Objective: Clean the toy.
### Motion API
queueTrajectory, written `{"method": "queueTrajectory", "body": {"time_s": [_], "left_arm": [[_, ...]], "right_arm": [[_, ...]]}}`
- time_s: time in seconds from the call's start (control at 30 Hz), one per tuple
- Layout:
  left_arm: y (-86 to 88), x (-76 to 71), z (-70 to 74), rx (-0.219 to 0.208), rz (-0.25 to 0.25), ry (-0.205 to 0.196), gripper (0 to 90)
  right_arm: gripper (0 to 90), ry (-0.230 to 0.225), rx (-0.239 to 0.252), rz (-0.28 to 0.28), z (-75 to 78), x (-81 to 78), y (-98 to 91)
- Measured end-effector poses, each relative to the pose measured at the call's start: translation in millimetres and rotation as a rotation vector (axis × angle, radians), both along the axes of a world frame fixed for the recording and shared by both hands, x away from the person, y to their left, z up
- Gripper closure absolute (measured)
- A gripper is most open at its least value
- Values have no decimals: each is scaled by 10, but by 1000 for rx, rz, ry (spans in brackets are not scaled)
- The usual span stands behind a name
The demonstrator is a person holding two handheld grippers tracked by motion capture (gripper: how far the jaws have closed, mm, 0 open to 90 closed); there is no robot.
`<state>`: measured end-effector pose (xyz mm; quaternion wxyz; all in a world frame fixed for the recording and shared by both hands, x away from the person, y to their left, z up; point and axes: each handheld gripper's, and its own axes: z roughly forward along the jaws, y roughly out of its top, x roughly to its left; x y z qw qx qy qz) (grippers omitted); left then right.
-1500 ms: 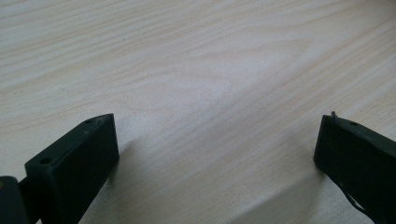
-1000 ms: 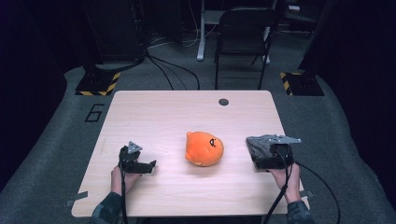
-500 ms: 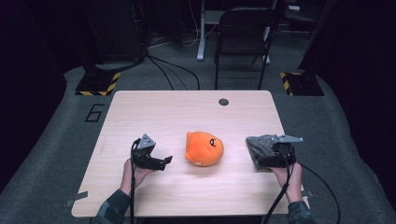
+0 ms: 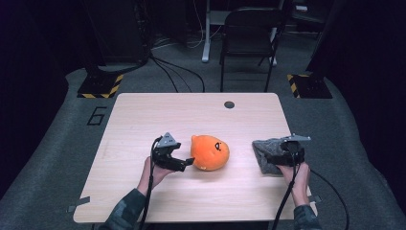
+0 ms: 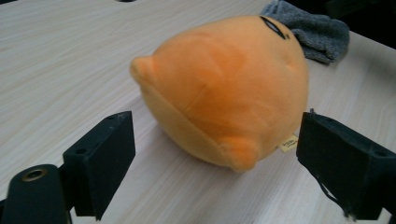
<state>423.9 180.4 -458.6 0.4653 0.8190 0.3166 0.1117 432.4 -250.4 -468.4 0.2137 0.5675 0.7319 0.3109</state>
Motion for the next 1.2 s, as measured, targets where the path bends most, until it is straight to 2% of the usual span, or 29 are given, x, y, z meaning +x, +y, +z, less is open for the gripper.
{"method": "queueTrajectory", "body": {"time_s": [0.17, 0.43, 0.57, 0.63, 0.7, 0.73, 0.77, 0.9, 1.0, 1.13, 1.2], "left_arm": [[-87, 10, -60, 37, -18, 8, 171], [-116, 13, -222, 52, -18, 35, 192], [-140, 6, -284, 67, -26, 39, 210], [-154, -8, -312, 67, -16, 37, 270], [-156, -10, -330, 73, -32, 41, 328], [-165, -21, -341, 65, -25, 39, 372], [-165, -22, -342, 75, -23, 31, 385], [-170, -40, -351, 65, -19, 20, 468], [-168, -52, -355, 60, -26, 15, 555], [-182, -74, -369, 58, -29, -4, 629], [-177, -79, -370, 56, -37, -13, 643]], "right_arm": [[45, 29, 2, -27, -59, 45, 4], [44, 30, -15, -48, -168, 67, -60], [45, 59, -6, -64, -256, 84, -51], [51, 58, -9, -56, -278, 94, -42], [71, 53, -23, -46, -301, 99, -18], [88, 62, -32, -45, -315, 102, -4], [106, 70, -39, -42, -330, 103, 9], [198, 89, -74, -27, -401, 124, 35], [380, 87, -79, -7, -377, 115, 46], [635, 76, -59, 14, -367, 90, 82], [704, 77, -57, 23, -363, 77, 105]]}}
